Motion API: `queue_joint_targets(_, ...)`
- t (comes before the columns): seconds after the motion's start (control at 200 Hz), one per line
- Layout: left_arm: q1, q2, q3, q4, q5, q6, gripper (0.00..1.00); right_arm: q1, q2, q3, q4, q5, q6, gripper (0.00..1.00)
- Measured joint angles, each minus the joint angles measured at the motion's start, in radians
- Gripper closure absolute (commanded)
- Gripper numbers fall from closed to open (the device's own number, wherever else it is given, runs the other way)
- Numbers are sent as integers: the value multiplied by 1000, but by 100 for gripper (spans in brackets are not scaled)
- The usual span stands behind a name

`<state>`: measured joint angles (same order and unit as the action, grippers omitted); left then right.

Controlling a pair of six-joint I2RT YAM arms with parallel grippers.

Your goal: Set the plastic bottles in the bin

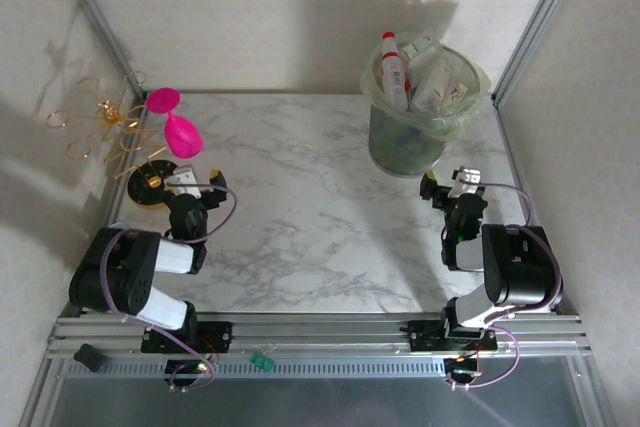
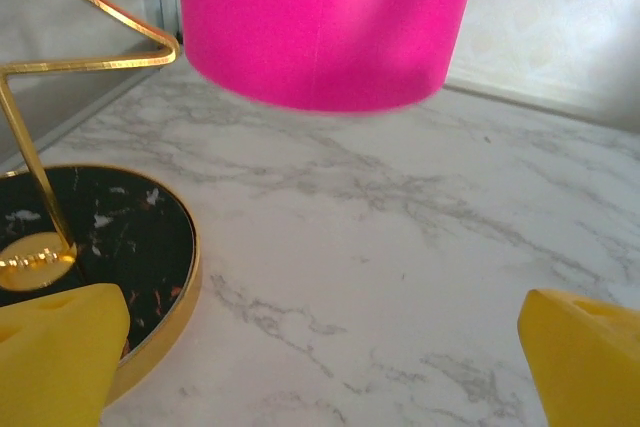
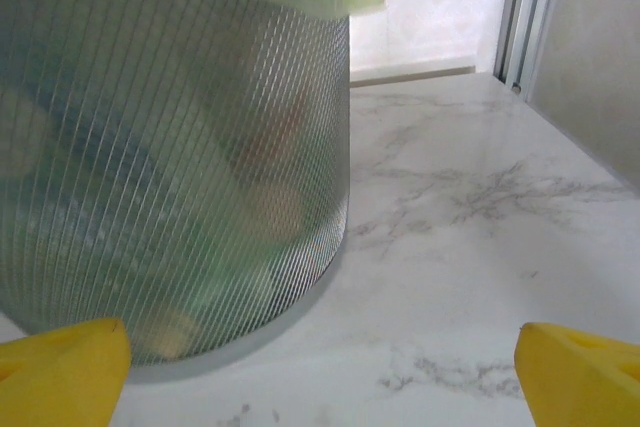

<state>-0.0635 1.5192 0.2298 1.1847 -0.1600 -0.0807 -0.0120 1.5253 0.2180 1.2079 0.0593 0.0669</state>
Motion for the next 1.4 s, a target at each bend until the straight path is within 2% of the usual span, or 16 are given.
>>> queue_joint_targets(0.431,-14,21,-1,63,23,11,1,14,12,-9,31,-11,-30,1)
queue_joint_targets(0.591,-13,21,-1,64,23,11,1,13,12,-9,40,-64,-42,1)
queue_joint_targets(0.801,-7,21,-2,64,29,11,1,3,12,-9,39,-73,-41,1)
queue_joint_targets(1.006,-54,21,-42,124,1,46,1,3,12,-9,40,-73,-41,1)
queue_joint_targets(1.217,-4,21,-14,97,27,39,1,3,12,-9,39,-73,-41,1)
queue_joint_targets(1.402,0,21,-9,95,34,32,1,3,12,-9,39,-73,-41,1)
